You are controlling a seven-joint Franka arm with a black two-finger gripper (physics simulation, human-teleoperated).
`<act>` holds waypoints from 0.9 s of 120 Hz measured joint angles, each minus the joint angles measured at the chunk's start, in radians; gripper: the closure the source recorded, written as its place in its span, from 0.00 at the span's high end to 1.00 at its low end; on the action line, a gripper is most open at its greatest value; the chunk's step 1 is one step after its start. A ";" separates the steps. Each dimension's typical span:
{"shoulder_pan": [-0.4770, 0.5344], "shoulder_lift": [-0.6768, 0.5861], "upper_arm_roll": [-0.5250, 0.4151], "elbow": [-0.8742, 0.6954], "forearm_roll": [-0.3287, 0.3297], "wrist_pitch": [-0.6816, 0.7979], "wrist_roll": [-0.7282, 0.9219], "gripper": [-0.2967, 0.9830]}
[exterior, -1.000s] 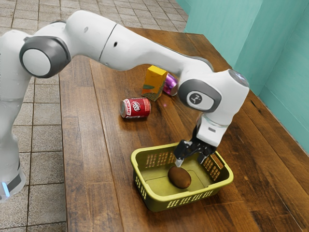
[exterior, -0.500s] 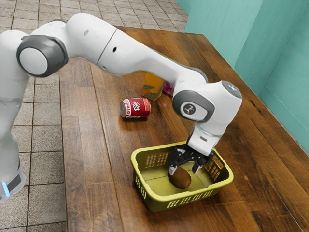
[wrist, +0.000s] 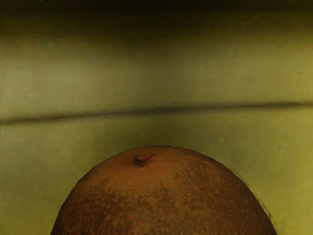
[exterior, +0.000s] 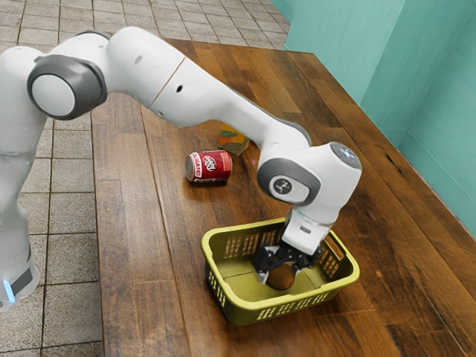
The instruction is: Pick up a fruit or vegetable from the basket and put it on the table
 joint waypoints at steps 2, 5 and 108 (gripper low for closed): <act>0.000 0.001 0.000 0.000 0.001 0.002 0.000 0.63; 0.000 0.001 0.000 -0.001 0.002 0.004 0.000 0.59; 0.000 0.007 -0.449 0.344 0.156 -0.208 -0.076 0.69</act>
